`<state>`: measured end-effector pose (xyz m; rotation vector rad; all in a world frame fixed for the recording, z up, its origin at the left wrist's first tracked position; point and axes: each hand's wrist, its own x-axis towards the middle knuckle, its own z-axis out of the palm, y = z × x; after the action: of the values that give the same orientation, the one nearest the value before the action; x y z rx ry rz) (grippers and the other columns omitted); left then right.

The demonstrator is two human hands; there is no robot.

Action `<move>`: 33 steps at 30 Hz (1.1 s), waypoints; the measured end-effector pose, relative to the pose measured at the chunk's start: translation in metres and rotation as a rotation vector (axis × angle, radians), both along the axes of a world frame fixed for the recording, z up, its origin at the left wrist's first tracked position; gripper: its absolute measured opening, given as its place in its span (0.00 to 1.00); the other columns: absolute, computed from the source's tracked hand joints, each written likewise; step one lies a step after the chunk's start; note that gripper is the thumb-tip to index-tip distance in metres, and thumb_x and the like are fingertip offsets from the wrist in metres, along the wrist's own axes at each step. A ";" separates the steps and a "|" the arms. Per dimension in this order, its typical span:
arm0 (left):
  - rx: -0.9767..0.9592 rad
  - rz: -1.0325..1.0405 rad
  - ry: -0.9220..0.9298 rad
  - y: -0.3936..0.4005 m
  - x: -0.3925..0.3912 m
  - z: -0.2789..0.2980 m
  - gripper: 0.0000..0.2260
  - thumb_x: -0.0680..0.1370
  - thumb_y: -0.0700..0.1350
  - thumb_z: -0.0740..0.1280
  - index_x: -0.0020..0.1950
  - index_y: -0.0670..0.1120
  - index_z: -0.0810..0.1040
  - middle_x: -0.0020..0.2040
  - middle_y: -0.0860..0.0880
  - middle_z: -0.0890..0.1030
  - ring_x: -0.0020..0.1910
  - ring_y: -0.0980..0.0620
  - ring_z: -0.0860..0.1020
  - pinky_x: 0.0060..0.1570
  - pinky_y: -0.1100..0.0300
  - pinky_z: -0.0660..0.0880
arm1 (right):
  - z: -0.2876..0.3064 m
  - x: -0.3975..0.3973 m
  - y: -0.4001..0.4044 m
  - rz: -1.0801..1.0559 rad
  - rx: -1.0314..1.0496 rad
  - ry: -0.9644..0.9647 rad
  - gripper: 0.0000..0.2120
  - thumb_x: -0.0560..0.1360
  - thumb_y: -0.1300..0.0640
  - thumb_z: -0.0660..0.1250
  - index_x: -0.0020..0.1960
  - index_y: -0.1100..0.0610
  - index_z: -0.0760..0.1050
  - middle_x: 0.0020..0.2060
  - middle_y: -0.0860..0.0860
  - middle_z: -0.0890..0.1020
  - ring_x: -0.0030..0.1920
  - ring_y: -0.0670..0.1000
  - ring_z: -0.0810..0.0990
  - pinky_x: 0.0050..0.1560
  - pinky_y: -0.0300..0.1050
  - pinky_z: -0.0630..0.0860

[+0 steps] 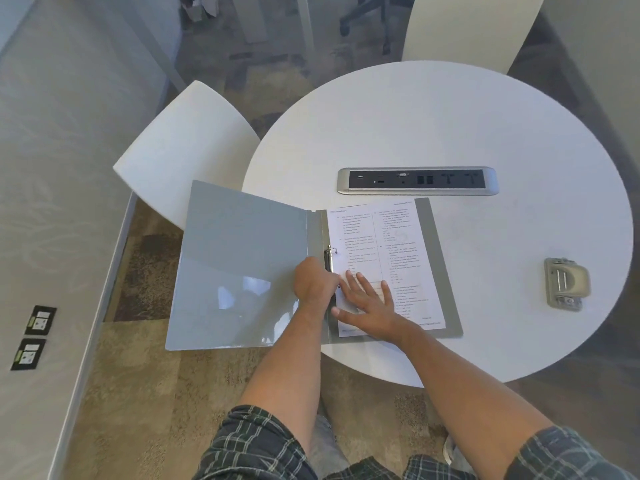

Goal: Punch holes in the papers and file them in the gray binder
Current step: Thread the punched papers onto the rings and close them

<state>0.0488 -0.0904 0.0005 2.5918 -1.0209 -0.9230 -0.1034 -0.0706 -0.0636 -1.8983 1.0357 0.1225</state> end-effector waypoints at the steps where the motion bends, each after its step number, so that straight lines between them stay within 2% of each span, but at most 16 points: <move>1: -0.001 -0.008 -0.016 0.001 -0.001 0.000 0.09 0.70 0.39 0.71 0.34 0.45 0.73 0.35 0.47 0.79 0.37 0.44 0.77 0.30 0.59 0.67 | 0.001 0.000 0.000 0.001 0.005 0.001 0.42 0.73 0.21 0.45 0.82 0.36 0.39 0.81 0.36 0.36 0.76 0.36 0.28 0.74 0.55 0.22; 4: -0.037 0.015 -0.029 0.002 0.000 -0.001 0.13 0.70 0.39 0.72 0.32 0.48 0.69 0.34 0.50 0.76 0.36 0.46 0.75 0.28 0.59 0.65 | 0.001 0.000 0.001 0.000 0.006 0.012 0.39 0.77 0.25 0.49 0.82 0.36 0.39 0.81 0.36 0.37 0.79 0.38 0.30 0.75 0.57 0.23; 8: -0.105 0.101 0.058 0.004 0.005 -0.006 0.06 0.70 0.38 0.72 0.43 0.44 0.77 0.42 0.48 0.82 0.42 0.45 0.80 0.37 0.58 0.74 | 0.002 -0.001 0.001 -0.012 0.011 -0.003 0.38 0.78 0.25 0.51 0.82 0.34 0.39 0.81 0.36 0.37 0.79 0.38 0.31 0.76 0.57 0.23; 12: -0.172 0.209 0.214 0.007 0.012 -0.006 0.15 0.68 0.42 0.79 0.50 0.46 0.78 0.44 0.51 0.81 0.40 0.49 0.81 0.38 0.58 0.77 | 0.004 -0.002 0.001 -0.022 0.019 -0.022 0.38 0.77 0.24 0.51 0.80 0.31 0.38 0.81 0.35 0.38 0.79 0.36 0.31 0.76 0.56 0.23; 14: -0.181 0.222 0.269 0.008 0.015 -0.009 0.11 0.68 0.44 0.80 0.44 0.47 0.80 0.41 0.51 0.83 0.40 0.49 0.82 0.40 0.58 0.78 | 0.006 -0.002 0.002 -0.027 0.024 -0.026 0.37 0.78 0.25 0.51 0.80 0.31 0.37 0.81 0.35 0.38 0.79 0.37 0.31 0.76 0.57 0.24; 16: -0.229 0.231 0.304 0.011 0.017 -0.014 0.09 0.69 0.44 0.80 0.39 0.48 0.80 0.37 0.52 0.83 0.37 0.51 0.81 0.36 0.61 0.76 | 0.008 -0.003 0.002 -0.027 0.028 -0.025 0.37 0.79 0.27 0.52 0.81 0.33 0.37 0.81 0.36 0.38 0.79 0.38 0.31 0.76 0.58 0.24; 21: -0.337 0.158 0.367 0.016 0.011 -0.019 0.07 0.71 0.46 0.78 0.36 0.49 0.83 0.34 0.54 0.84 0.34 0.58 0.81 0.37 0.62 0.78 | 0.013 -0.004 0.001 -0.053 0.052 -0.042 0.38 0.81 0.31 0.54 0.83 0.38 0.38 0.82 0.37 0.39 0.80 0.37 0.33 0.77 0.57 0.25; 24: -0.339 0.125 0.368 0.019 0.011 -0.020 0.07 0.73 0.48 0.76 0.35 0.51 0.84 0.34 0.57 0.85 0.33 0.63 0.81 0.38 0.64 0.76 | 0.012 -0.004 0.004 -0.101 0.040 -0.079 0.35 0.82 0.33 0.55 0.81 0.35 0.37 0.82 0.36 0.42 0.79 0.35 0.35 0.77 0.53 0.25; 26: -0.333 0.104 0.363 0.021 0.012 -0.021 0.07 0.74 0.47 0.76 0.35 0.53 0.84 0.36 0.58 0.86 0.35 0.63 0.82 0.39 0.65 0.77 | 0.011 -0.002 0.006 -0.136 -0.025 -0.067 0.32 0.83 0.35 0.54 0.79 0.32 0.39 0.82 0.37 0.45 0.81 0.37 0.40 0.78 0.53 0.29; 29: -0.336 0.089 0.361 0.022 0.013 -0.022 0.06 0.74 0.45 0.76 0.38 0.53 0.85 0.38 0.57 0.86 0.38 0.57 0.84 0.42 0.63 0.78 | 0.007 0.000 0.008 -0.156 -0.224 0.027 0.29 0.84 0.36 0.52 0.82 0.35 0.46 0.83 0.41 0.52 0.83 0.42 0.47 0.79 0.56 0.40; 33: -0.327 0.075 0.316 0.025 0.011 -0.023 0.06 0.72 0.46 0.79 0.36 0.55 0.85 0.36 0.55 0.86 0.38 0.56 0.85 0.42 0.60 0.81 | 0.001 -0.001 0.007 -0.166 -0.350 0.046 0.28 0.84 0.40 0.56 0.83 0.37 0.52 0.83 0.44 0.58 0.81 0.48 0.59 0.76 0.58 0.51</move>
<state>0.0600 -0.0658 -0.0221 2.1207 -0.8956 -1.0107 -0.1049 -0.0635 -0.0627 -2.1164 1.3087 -0.1197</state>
